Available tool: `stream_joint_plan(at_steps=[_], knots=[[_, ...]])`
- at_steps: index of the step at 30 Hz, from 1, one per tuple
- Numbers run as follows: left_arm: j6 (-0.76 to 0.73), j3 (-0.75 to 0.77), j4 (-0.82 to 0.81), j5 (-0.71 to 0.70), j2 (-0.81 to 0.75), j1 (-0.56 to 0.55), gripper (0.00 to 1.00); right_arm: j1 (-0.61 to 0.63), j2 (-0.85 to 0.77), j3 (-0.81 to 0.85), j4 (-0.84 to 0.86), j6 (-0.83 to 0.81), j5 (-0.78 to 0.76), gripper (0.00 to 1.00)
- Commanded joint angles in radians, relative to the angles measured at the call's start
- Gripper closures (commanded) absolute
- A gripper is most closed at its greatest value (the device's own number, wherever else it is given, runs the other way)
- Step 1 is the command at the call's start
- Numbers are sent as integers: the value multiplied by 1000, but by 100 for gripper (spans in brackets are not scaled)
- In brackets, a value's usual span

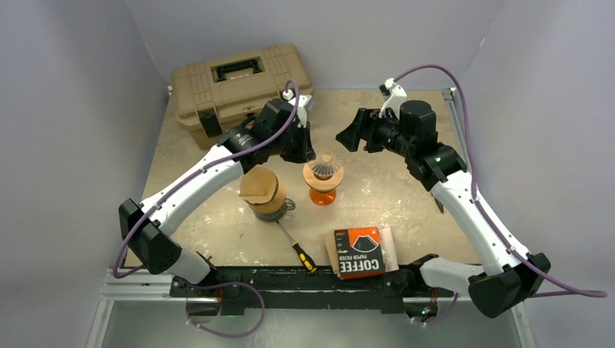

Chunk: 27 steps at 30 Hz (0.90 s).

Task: Place the coffee filter in the dripper
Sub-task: Place the coffee dripper in the dripper holder.

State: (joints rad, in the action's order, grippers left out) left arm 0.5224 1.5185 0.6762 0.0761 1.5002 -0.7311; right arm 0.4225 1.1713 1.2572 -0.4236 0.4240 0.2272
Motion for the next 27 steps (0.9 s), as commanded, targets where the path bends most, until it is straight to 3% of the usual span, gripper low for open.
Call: stream_joint_plan(at_steps=[1, 11, 27], knots=[[30, 9, 10, 32, 17, 8, 100, -4, -6, -6, 38, 8, 22, 16], [15, -5, 39, -6, 40, 15, 100, -4, 12, -15, 34, 10, 42, 17], [-2, -49, 1, 74, 76, 18, 100, -4, 22, -29, 25, 3, 60, 18]])
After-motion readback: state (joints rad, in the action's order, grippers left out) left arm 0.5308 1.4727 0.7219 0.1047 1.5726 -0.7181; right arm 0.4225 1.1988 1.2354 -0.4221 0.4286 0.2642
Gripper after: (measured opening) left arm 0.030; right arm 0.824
